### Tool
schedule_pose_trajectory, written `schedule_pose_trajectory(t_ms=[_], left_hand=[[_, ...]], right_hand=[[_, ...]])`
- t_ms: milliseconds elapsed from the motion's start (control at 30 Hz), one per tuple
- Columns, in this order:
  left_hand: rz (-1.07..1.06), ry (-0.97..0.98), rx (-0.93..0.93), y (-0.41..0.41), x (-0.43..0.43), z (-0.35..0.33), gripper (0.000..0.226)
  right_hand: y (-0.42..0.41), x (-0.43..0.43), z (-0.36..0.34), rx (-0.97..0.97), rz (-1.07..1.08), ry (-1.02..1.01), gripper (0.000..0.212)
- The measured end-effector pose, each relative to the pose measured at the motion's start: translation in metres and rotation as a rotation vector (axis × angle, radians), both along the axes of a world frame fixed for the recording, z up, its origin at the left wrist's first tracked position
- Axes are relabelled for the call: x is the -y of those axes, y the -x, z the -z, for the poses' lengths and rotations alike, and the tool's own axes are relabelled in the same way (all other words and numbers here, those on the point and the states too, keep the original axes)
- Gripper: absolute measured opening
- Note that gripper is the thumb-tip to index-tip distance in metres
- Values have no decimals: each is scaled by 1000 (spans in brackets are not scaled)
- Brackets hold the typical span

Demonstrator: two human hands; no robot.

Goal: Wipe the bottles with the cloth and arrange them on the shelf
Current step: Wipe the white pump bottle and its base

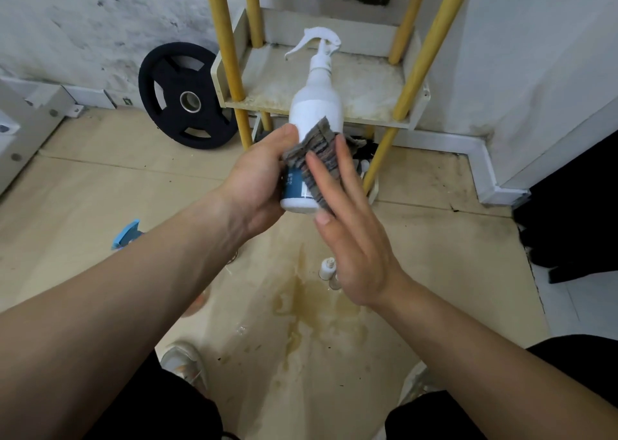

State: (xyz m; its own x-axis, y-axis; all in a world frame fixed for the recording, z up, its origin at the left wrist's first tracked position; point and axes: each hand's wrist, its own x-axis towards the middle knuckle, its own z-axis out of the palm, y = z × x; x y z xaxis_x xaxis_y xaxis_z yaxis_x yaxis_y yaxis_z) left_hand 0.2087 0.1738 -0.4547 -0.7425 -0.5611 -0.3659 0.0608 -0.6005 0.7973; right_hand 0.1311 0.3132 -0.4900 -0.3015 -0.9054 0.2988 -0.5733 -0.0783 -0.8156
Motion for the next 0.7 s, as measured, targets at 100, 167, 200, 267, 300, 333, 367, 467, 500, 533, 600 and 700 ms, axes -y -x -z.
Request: schedule_pose_trajectory(t_ms=[100,167,200,267,300,333,367,467,500,533,600,700], left_hand=[[28,115,-23,3,-8,1,25],[48,159,-38,4,-14,4,32],[65,188,-28,4,-16,6,34],[92,238,27,4,-19,7,37],[98,249,51,4,-20,7,38],[98,245,66,4,-20,6,36],[89,222,72,3,-21,5,35],[42,154,72,2,-20,4,34],[42,173,84,2,-20,5,33],[49,192,94,2,-21,6,31],[71,186,97,2,-24,9,27],[140,68,71,3,-29,11,35]], right_hand=[[10,6,-2,142,21,24,54],[20,11,3,238,78,43,54],[25,15,5,284,117,53,54],[33,21,6,450,137,103,59],[36,22,6,568,119,144,60],[38,24,4,665,111,176,59],[40,25,1,729,119,194,58],[42,25,-9,879,141,201,60],[42,24,-11,928,140,195,61],[41,23,-15,967,149,180,60],[41,23,-18,1032,179,145,57],[41,22,-21,1072,182,133,64]])
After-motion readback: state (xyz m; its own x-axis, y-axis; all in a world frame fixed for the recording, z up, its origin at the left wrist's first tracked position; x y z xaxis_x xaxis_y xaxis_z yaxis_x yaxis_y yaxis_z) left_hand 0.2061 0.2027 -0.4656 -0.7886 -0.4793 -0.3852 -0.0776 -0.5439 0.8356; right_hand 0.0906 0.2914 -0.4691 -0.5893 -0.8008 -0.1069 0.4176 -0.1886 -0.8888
